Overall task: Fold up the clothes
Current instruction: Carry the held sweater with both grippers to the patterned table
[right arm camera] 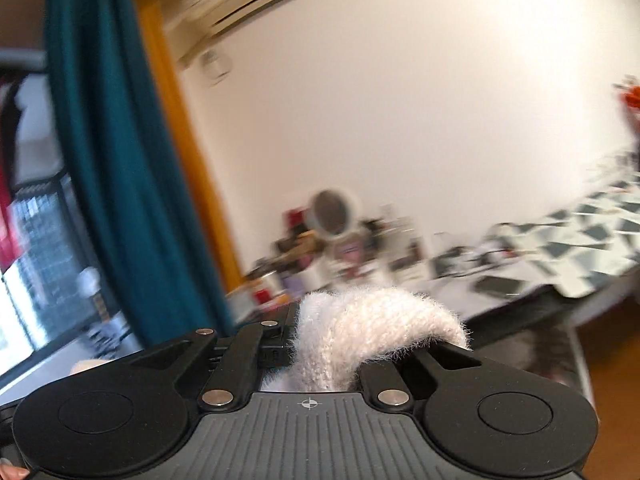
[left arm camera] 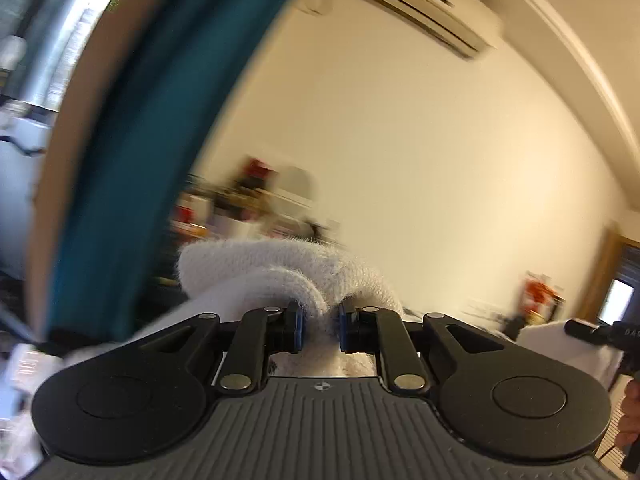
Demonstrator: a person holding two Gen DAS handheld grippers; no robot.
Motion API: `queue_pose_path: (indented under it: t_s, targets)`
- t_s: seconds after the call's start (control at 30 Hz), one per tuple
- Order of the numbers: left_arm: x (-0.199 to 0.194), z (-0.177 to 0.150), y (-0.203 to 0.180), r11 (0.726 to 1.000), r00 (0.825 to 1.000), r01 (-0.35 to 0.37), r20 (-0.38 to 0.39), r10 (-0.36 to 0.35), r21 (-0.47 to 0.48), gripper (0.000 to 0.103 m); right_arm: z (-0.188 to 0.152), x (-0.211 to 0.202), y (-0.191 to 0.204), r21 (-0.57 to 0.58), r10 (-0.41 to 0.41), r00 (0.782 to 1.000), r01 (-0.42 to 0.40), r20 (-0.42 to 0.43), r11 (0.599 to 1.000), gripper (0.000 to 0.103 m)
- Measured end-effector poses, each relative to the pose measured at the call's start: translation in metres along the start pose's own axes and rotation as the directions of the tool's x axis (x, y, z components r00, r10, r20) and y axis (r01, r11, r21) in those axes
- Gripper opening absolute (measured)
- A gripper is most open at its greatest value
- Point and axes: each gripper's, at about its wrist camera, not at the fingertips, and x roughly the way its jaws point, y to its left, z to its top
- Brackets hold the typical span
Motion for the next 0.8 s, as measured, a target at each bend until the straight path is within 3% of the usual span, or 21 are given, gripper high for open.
queue_pose_path:
  t_s: [0.1,0.2,0.3,0.43,0.53,0.7,0.8]
  targets:
    - [0.054,-0.028,-0.063,0.997,0.997,0.079,-0.011,-0.079,0.026,0.016,0.006,-0.054,-0.060,0.036,-0.032,0.999,0.031,0.034,0.999,0.004]
    - [0.118,-0.061,-0.128,0.992,0.990,0.115,-0.080,-0.118,-0.044,0.016,0.014,-0.094,-0.123,0.052,-0.082,0.995,0.079,0.054,0.996,0.004]
    - [0.172,-0.094,-0.185,0.979,0.968,0.160,-0.176,-0.181,-0.128,0.016,0.034,-0.138,-0.184,0.061,-0.161,0.986,0.159,0.039,0.985,0.004]
    - [0.229,-0.138,-0.246,0.962,0.945,0.198,-0.224,-0.238,-0.187,0.016,0.069,-0.203,-0.253,-0.006,-0.250,0.964,0.251,0.091,0.968,0.004]
    - [0.260,-0.155,-0.282,0.940,0.915,0.256,-0.258,-0.311,-0.224,0.016,0.089,-0.242,-0.296,0.025,-0.318,0.941,0.318,0.112,0.948,0.004]
    - [0.313,-0.171,-0.366,0.902,0.859,0.402,-0.275,-0.431,-0.158,0.016,0.110,-0.286,-0.348,-0.008,-0.411,0.901,0.416,0.143,0.909,0.004]
    - [0.359,-0.177,-0.389,0.875,0.830,0.437,-0.282,-0.481,-0.209,0.016,0.121,-0.293,-0.375,0.029,-0.459,0.872,0.461,0.170,0.887,0.004]
